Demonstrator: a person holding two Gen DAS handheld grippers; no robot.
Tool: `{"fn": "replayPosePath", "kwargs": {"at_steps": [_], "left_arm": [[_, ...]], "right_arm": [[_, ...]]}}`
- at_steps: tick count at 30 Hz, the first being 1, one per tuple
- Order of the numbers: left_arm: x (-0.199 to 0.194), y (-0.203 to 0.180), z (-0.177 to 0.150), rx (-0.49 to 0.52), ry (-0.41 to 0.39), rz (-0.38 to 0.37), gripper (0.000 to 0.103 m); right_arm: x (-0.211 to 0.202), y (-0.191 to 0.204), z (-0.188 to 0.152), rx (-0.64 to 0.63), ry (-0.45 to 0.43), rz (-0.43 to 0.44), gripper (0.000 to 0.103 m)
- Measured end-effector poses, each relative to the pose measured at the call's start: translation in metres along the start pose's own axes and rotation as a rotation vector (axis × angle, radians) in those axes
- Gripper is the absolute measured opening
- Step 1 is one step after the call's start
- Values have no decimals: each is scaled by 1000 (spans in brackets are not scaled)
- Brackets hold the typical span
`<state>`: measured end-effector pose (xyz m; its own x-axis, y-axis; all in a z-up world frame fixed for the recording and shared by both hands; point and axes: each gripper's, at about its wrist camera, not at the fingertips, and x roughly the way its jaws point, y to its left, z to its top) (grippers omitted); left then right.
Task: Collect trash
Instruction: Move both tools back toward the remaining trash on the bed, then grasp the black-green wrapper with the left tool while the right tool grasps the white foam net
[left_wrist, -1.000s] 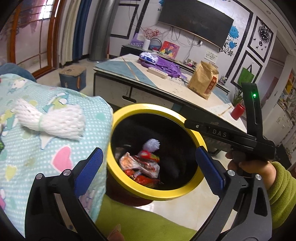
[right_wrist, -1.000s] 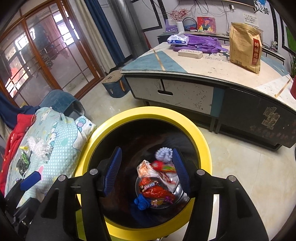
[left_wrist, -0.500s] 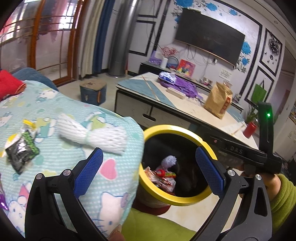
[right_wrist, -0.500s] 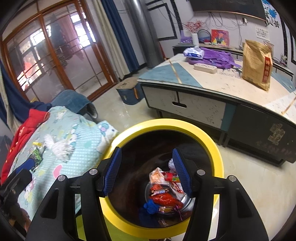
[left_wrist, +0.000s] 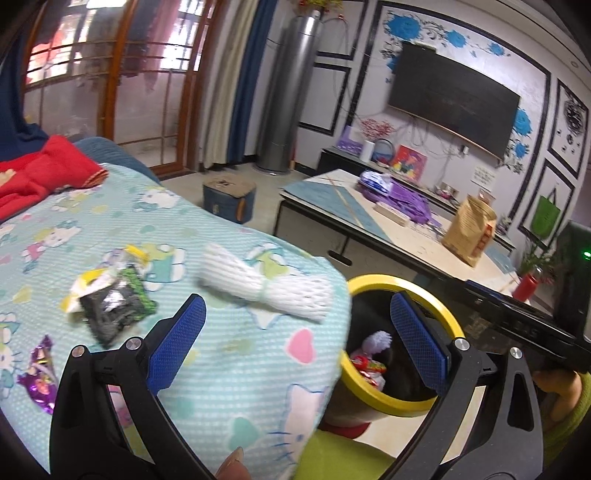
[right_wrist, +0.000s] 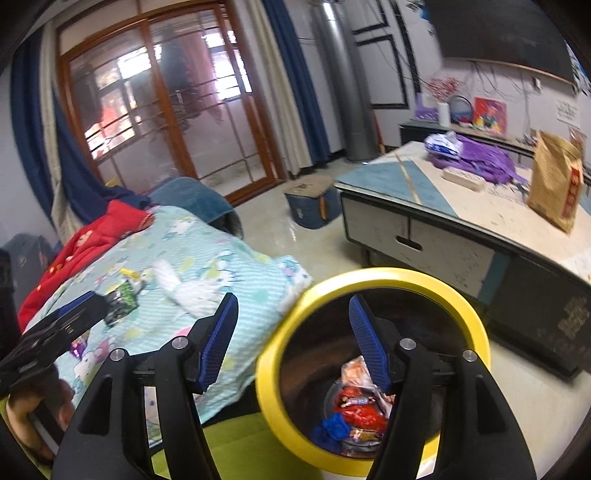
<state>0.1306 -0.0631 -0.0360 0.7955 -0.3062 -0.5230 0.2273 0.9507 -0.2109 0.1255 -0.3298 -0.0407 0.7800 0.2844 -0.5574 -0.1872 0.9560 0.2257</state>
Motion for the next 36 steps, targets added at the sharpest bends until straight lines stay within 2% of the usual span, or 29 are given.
{"fn": "replayPosePath", "kwargs": {"at_steps": [8, 13, 24, 28, 33, 35, 36], "left_arm": [[-8, 46, 3, -106, -20, 91, 92], [-9, 78, 1, -199, 6, 137, 92], [-7, 120, -9, -348, 40, 169, 92], [-6, 124, -9, -370, 44, 162, 80], [6, 132, -12, -409, 88, 149, 62], [10, 136, -15, -428, 101, 148, 48], [12, 138, -17, -437, 109, 149, 45]], "right_arm": [[11, 41, 2, -92, 36, 63, 63], [25, 65, 3, -132, 58, 83, 67], [83, 93, 9, -160, 120, 79, 68], [104, 96, 12, -154, 133, 65, 68], [127, 95, 12, -132, 168, 61, 68], [133, 95, 11, -123, 179, 63, 68], [136, 95, 10, -120, 184, 66, 68]]}}
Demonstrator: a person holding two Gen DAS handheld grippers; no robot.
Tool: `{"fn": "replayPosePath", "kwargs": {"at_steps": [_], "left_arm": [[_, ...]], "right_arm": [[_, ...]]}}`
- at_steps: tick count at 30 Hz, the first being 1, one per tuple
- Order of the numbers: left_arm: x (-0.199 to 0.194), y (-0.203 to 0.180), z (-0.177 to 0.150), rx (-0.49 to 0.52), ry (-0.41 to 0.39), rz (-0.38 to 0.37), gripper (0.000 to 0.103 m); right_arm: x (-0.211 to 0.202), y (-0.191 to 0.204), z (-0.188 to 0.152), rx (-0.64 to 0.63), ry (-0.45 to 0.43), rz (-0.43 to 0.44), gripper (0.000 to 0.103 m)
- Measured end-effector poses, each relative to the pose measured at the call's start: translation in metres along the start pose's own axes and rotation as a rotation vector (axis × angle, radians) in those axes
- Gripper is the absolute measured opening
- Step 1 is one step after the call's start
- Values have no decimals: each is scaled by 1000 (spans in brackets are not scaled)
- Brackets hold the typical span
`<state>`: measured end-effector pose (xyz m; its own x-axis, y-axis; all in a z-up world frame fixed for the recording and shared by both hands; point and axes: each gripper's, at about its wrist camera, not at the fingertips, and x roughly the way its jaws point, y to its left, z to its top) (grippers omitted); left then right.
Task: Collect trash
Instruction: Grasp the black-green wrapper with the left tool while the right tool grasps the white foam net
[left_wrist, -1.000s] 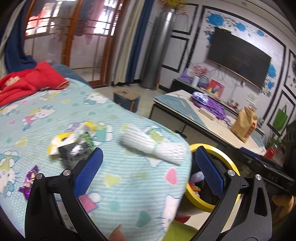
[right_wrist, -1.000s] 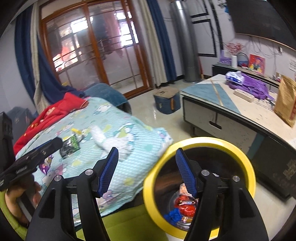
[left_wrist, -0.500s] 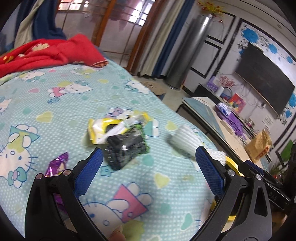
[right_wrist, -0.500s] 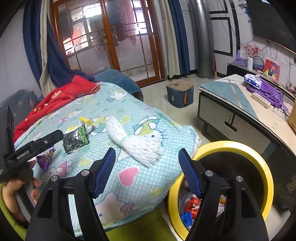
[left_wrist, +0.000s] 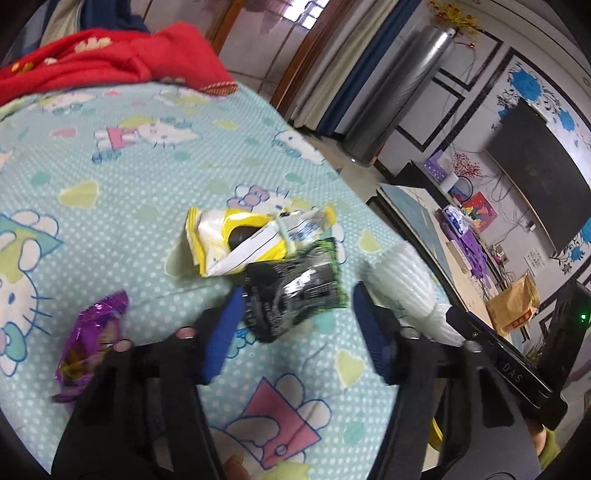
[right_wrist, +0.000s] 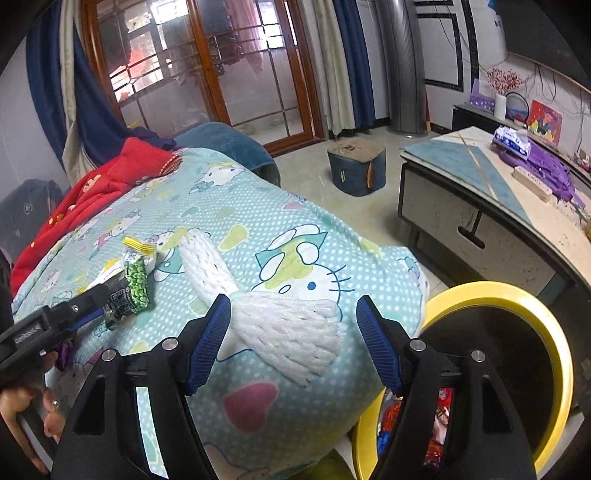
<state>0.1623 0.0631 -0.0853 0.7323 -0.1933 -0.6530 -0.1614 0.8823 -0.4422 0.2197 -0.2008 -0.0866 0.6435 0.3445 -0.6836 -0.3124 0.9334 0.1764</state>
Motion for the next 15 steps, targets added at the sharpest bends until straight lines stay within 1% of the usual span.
{"fn": "replayPosePath", "kwargs": {"at_steps": [2, 3, 4, 8, 9, 12, 13, 15], "left_arm": [[3, 3, -1, -13, 13, 1, 31], [4, 4, -2, -17, 21, 0, 28], [6, 5, -3, -20, 28, -1, 24], [10, 6, -4, -19, 45, -3, 23], [11, 5, -4, -15, 52, -4, 23], [11, 2, -5, -3, 56, -2, 24], [12, 1, -5, 1, 59, -1, 29], [14, -1, -5, 11, 67, 1, 30]], "right_arm": [[4, 0, -2, 5, 9, 4, 66], [6, 0, -3, 8, 19, 9, 61], [9, 1, -4, 10, 27, 13, 59], [14, 3, -10, 2, 41, 27, 48], [13, 4, -11, -6, 42, 33, 43], [12, 7, -13, -15, 43, 41, 37], [12, 8, -14, -17, 45, 46, 35], [11, 10, -15, -23, 48, 53, 32]]}}
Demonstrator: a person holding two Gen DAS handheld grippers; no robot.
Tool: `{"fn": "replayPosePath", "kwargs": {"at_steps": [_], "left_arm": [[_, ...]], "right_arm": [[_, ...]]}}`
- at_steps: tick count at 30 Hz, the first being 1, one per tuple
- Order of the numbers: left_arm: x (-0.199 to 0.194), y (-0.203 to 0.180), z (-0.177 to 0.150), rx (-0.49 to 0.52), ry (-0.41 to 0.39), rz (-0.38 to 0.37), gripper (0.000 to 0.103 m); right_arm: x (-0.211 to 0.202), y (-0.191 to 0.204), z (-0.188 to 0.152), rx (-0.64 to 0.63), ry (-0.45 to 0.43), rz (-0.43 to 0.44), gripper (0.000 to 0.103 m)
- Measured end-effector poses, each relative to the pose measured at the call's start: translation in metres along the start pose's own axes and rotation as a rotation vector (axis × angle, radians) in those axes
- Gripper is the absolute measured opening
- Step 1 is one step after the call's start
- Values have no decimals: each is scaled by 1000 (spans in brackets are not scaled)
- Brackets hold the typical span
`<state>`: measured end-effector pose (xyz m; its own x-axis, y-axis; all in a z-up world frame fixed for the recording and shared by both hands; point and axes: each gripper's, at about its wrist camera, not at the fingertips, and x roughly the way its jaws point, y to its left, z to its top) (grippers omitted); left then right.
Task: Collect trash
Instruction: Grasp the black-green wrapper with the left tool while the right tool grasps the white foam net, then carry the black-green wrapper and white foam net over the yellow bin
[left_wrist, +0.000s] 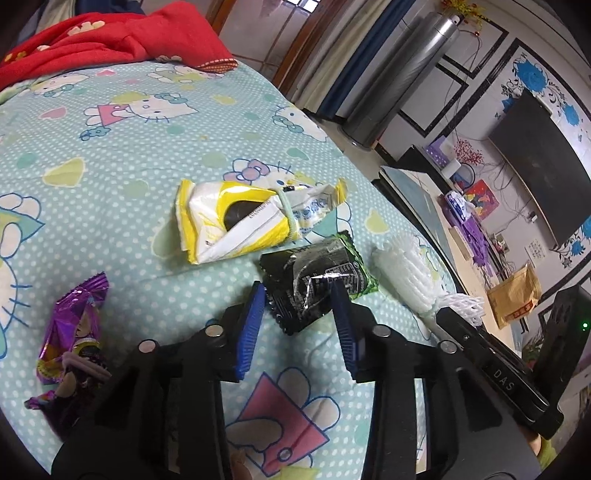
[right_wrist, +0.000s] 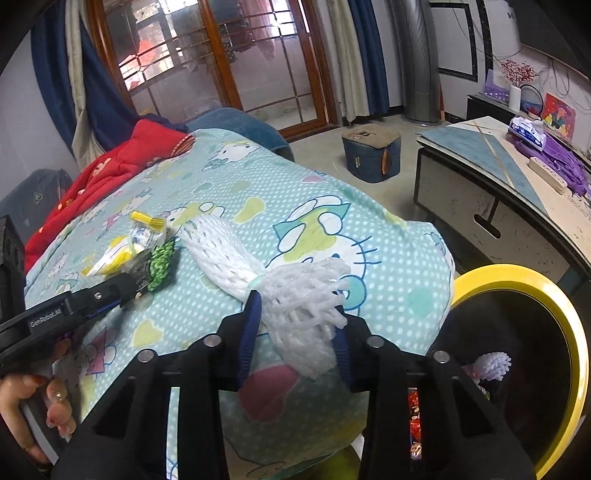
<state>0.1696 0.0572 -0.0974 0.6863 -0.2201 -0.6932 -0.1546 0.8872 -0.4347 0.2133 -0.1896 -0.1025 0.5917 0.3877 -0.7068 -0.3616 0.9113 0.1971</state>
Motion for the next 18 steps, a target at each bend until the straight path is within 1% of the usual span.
{"fn": "replayPosePath", "kwargs": {"at_steps": [3, 5, 6, 7, 8, 9, 10, 11, 18], "left_arm": [[4, -4, 0, 19, 7, 12, 30], [6, -7, 0, 35, 10, 28, 24], [7, -7, 1, 41, 12, 30, 24], [8, -8, 1, 50, 13, 31, 20], [8, -10, 0, 58, 16, 28, 15], [10, -12, 0, 70, 22, 23, 13], [10, -14, 0, 85, 27, 15, 8], [11, -16, -1, 95, 31, 7, 6], [-1, -33, -7, 169, -2, -55, 4]], "right_arm": [[-3, 2, -1, -6, 0, 3, 27], [-5, 2, -2, -3, -1, 3, 26], [-5, 2, -3, -1, 0, 5, 24], [-6, 2, -3, 2, 0, 7, 23], [-7, 1, -3, 5, 0, 7, 22], [-8, 1, -4, 9, -2, 7, 21], [-9, 0, -4, 14, -2, 9, 21], [-10, -1, -5, 19, -2, 11, 20], [-23, -9, -6, 46, -23, 12, 19]]}}
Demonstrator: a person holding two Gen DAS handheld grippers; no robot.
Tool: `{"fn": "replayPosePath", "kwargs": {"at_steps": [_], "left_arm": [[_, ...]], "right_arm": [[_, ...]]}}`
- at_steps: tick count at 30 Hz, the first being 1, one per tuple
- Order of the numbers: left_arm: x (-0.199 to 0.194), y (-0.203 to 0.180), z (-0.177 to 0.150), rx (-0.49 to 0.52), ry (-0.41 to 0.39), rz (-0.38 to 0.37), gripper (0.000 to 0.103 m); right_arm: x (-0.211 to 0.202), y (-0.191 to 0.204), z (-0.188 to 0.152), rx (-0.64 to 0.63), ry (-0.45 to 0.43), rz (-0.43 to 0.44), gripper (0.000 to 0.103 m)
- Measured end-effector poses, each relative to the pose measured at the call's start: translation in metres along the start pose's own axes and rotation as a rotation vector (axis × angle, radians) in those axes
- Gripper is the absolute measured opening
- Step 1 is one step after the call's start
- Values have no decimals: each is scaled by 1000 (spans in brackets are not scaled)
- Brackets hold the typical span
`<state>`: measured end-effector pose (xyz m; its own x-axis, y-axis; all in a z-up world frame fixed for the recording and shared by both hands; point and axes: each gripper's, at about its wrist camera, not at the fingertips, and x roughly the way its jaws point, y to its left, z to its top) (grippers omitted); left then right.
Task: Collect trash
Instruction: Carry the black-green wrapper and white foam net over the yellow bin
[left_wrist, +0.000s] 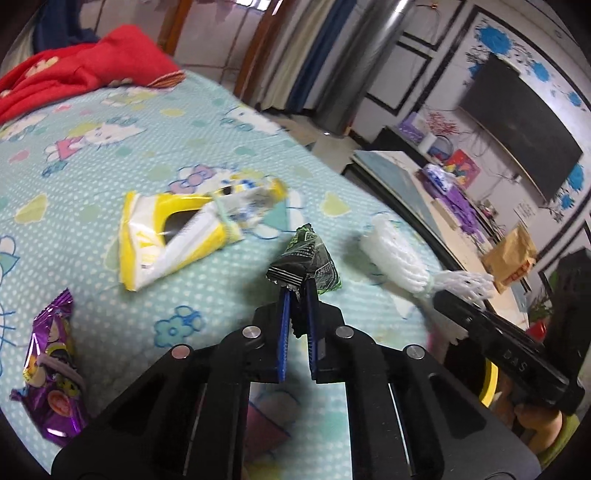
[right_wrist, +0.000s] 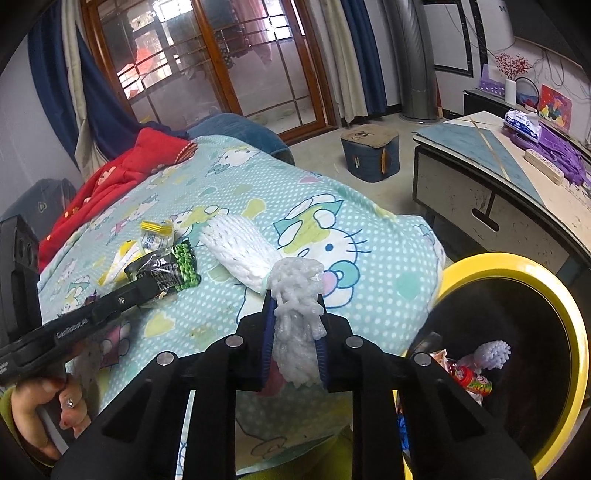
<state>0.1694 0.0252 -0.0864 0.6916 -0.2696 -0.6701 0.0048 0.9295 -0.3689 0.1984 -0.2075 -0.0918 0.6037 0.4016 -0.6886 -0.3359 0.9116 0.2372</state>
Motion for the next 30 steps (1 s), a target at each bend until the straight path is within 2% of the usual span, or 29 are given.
{"fn": "replayPosePath", "kwargs": {"at_steps": [13, 23, 30], "left_arm": [[-26, -62, -4, 141, -54, -107, 4], [-28, -103, -10, 240, -50, -161, 4], [-24, -130, -20, 313, -37, -189, 4]], "right_arm": [[-40, -28, 9, 45, -83, -34, 18], [-78, -70, 6, 95, -149, -114, 18], [-89, -96, -8, 133, -150, -162, 18]]}}
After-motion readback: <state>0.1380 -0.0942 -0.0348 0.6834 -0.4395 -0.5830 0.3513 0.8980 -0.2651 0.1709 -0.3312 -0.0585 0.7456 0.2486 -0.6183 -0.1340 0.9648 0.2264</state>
